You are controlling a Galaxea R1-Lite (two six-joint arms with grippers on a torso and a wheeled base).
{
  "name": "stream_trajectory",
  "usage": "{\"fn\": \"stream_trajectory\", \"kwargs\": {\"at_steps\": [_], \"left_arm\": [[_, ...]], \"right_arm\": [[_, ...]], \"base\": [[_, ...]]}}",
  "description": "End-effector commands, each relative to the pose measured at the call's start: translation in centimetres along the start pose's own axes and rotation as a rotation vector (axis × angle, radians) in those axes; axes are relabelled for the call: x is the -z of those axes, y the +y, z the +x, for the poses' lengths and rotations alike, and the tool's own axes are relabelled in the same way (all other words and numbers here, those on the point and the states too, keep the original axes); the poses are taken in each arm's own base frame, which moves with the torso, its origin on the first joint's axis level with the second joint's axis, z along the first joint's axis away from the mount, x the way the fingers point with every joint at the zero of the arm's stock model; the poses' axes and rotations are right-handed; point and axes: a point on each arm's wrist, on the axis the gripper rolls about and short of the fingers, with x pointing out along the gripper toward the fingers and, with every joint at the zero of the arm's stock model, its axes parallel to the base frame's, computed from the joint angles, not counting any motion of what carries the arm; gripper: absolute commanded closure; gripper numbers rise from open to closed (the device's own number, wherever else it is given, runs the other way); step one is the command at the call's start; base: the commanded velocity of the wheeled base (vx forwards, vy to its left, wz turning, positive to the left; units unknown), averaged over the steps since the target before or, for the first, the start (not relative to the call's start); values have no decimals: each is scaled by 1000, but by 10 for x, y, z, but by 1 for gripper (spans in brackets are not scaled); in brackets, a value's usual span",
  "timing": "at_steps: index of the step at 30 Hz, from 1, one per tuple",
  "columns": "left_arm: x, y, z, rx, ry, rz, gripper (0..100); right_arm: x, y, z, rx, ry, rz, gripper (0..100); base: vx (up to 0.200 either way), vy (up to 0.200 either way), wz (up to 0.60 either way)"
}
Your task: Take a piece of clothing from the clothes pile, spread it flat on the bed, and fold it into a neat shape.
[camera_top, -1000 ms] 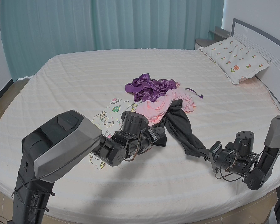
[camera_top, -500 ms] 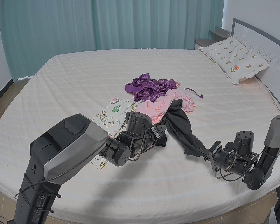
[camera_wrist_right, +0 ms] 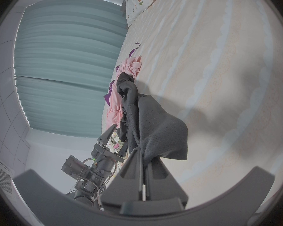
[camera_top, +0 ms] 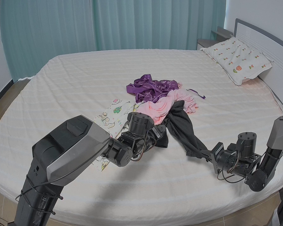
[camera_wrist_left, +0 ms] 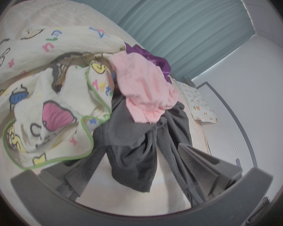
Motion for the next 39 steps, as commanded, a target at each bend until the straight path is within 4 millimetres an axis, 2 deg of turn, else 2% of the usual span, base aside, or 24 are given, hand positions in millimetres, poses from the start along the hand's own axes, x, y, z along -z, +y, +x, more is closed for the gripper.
{"fn": "stream_trajectory", "kwargs": {"at_steps": [1, 10, 14, 15, 18, 20, 23, 26, 27, 28, 29, 35, 39], "left_arm": [[0, -1, 8, -3, -33, -1, 100], [1, 7, 6, -66, 11, -4, 100], [-7, 0, -3, -58, -3, -6, 100], [-19, -6, -19, -50, -17, -20, 100], [-36, -19, -43, -22, -40, -70, 100], [-47, -31, -66, 4, -56, -114, 100], [-61, -46, -102, 53, -59, -118, 100], [-83, -59, -142, 126, -96, -130, 100], [-83, -59, -142, 126, -96, -130, 100], [-96, -68, -165, 177, -130, -136, 100], [-101, -74, -178, 202, -144, -135, 100], [-126, -101, -243, 323, -247, -84, 100], [-142, -106, -277, 346, -344, 10, 100]], "right_arm": [[1, 0, 0, 1, 4, -1, 100], [1, 0, 0, -1, 8, -2, 100], [2, 1, -1, -5, 10, -2, 100], [4, 5, -2, -30, 10, -8, 100], [12, 13, -7, -74, 26, -24, 100], [17, 22, -13, -113, 36, -35, 100], [14, 41, -25, -200, 9, -49, 100], [7, 61, -40, -295, -25, -66, 100], [7, 63, -41, -301, -27, -67, 100], [2, 80, -53, -381, -51, -83, 100], [-3, 95, -61, -442, -75, -96, 100], [-23, 165, -101, -642, -169, -184, 100], [-33, 202, -123, -707, -219, -243, 100]], "base": [[0, 0, 0], [0, 0, 0], [0, 0, 0], [0, 0, 0], [0, 0, 0], [0, 0, 0], [0, 0, 0], [0, 0, 0], [0, 0, 0], [0, 0, 0], [0, 0, 0], [0, 0, 0], [0, 0, 0]]}}
